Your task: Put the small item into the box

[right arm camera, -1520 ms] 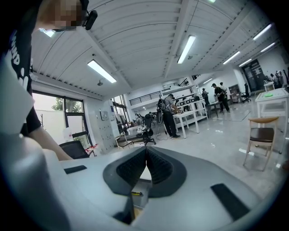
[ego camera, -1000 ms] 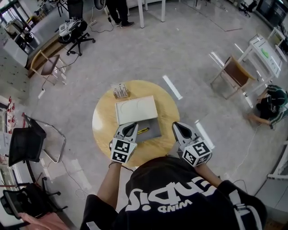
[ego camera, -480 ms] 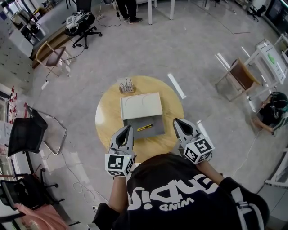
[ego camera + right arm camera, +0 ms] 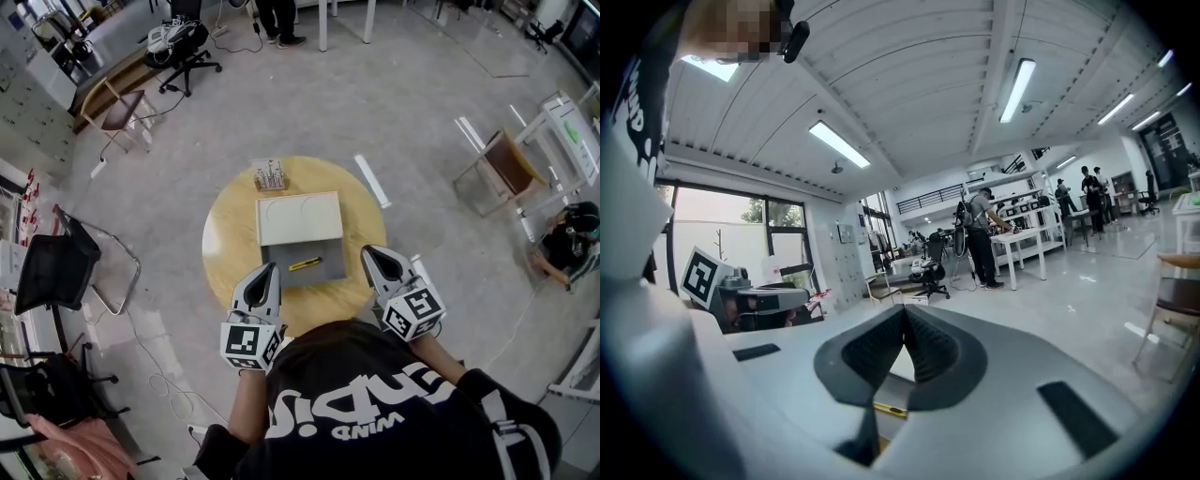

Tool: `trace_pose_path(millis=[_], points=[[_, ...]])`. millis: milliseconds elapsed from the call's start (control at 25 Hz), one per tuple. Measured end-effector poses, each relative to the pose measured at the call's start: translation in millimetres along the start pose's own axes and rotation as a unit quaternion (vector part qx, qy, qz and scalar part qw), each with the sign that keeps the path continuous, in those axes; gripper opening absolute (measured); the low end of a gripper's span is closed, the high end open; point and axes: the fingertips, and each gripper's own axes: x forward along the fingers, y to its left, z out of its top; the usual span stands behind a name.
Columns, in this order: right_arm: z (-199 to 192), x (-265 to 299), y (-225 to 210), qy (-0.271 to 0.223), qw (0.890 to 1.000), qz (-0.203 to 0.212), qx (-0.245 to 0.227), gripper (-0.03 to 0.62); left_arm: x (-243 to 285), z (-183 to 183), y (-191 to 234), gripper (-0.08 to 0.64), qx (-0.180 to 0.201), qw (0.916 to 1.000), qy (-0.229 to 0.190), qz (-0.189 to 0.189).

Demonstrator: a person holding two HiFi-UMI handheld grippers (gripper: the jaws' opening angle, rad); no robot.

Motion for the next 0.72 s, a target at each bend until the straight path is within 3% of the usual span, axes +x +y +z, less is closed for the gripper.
trace_pose_path(millis=[720], points=[[-3.0,-2.1,9.1,-0.004,1.0,-0.004,0.005,0.003,-7.2,-3.3,-4.1,0.009,0.006,0.9998,0.008,-0.016]])
